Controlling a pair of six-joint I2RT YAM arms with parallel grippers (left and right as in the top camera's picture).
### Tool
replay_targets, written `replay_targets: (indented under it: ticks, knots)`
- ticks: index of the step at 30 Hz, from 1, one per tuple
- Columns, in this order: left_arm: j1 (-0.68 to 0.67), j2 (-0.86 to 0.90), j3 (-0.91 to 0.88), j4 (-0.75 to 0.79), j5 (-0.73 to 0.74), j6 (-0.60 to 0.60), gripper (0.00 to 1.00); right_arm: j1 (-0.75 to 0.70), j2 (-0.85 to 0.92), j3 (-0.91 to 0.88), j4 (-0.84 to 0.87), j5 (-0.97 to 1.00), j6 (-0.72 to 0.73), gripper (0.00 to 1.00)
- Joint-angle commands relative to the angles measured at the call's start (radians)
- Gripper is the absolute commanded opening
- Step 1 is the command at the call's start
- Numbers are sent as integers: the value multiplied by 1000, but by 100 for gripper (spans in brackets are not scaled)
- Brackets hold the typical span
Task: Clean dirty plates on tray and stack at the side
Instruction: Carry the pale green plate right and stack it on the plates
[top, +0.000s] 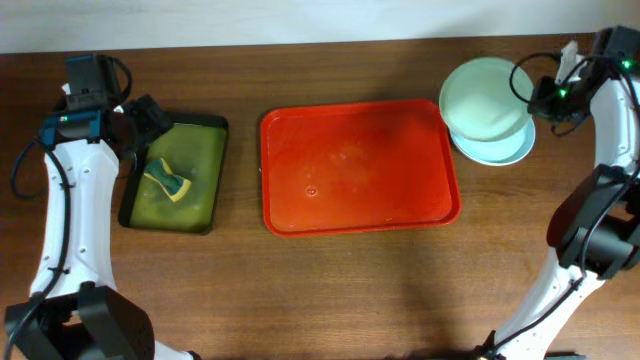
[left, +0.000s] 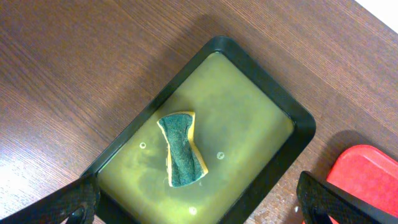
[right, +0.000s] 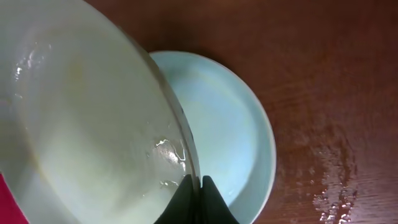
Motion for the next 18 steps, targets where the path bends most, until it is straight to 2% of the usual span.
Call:
replay_targets:
  ticks: [1, 4, 6, 16, 18]
  knots:
    - [8, 5, 0, 0, 6, 2, 99, -9, 44, 2, 3, 1, 16, 4]
    - [8, 5, 0, 1, 6, 2, 99, -12, 59, 2, 4, 124, 107, 4]
    - [8, 5, 0, 1, 6, 2, 99, -20, 59, 2, 5, 122, 146, 4]
    - [8, 5, 0, 1, 6, 2, 99, -22, 58, 3, -69, 123, 145, 5]
    - [8, 5, 0, 0, 6, 2, 99, -23, 51, 3, -80, 123, 145, 27]
